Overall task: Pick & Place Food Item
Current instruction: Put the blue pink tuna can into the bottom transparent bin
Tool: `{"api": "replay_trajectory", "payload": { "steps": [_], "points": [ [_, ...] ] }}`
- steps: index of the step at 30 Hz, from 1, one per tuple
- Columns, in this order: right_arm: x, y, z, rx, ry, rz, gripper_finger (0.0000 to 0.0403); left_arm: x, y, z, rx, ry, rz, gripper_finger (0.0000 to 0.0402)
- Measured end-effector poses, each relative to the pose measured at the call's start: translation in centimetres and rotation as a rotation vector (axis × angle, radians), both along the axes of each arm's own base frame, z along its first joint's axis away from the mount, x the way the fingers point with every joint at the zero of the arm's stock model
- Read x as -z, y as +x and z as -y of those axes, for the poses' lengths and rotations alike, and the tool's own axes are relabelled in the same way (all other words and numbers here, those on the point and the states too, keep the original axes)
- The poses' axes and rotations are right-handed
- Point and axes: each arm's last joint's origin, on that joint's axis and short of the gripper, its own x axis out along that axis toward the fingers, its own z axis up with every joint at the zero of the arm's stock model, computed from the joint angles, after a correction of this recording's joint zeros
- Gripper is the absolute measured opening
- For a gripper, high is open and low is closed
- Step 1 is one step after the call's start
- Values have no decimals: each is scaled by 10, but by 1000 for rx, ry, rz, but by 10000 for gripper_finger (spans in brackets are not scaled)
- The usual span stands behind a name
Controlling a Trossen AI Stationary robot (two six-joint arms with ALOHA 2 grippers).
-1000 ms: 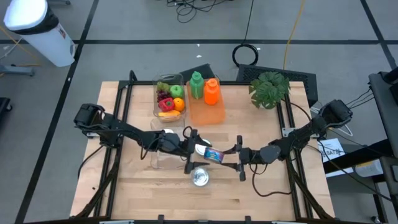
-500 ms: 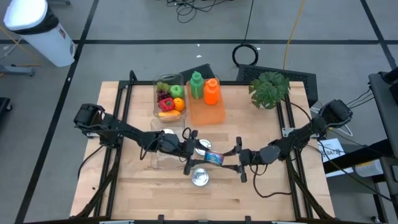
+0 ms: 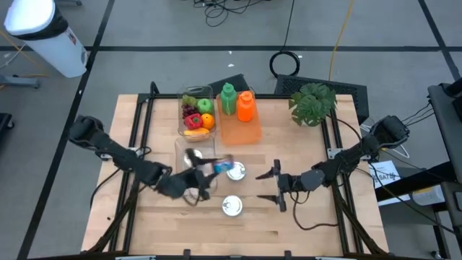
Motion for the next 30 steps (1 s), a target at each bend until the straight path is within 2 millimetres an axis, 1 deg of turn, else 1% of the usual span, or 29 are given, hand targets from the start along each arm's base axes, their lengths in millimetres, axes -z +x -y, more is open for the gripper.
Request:
{"api": "replay_trajectory", "payload": {
  "steps": [2, 4, 6, 8, 12, 16, 22, 26, 28, 30],
  "points": [
    [0, 0, -1, -8, -1, 0, 292, 5, -15, 4, -102, 77, -70, 209],
    [0, 0, 0, -6, -3, -1, 293, 15, -27, 5, -198, 153, -133, 209],
    [1, 0, 0, -1, -5, -5, 291, 26, -40, 3, -249, 222, -201, 209],
    [1, 0, 0, -1, -6, -6, 288, 35, -48, -1, -269, 191, -242, 209],
    [1, 0, 0, 0, -7, -6, 284, 49, -56, -17, -306, 39, -388, 209],
    [1, 1, 1, 4, -8, -8, 283, 60, -57, -30, -394, -10, -469, 209],
    [2, 1, 3, 13, 1, -16, 281, 79, -48, -47, -453, -39, -590, 209],
    [2, 1, 3, 14, 3, -20, 283, 87, -43, -54, -492, -33, -618, 209],
    [2, 1, 3, 14, 4, -20, 282, 87, -41, -55, -510, -72, -600, 222],
    [2, 1, 3, 14, 4, -20, 281, 91, -42, -55, -536, -164, -600, 253]
  ]
}}
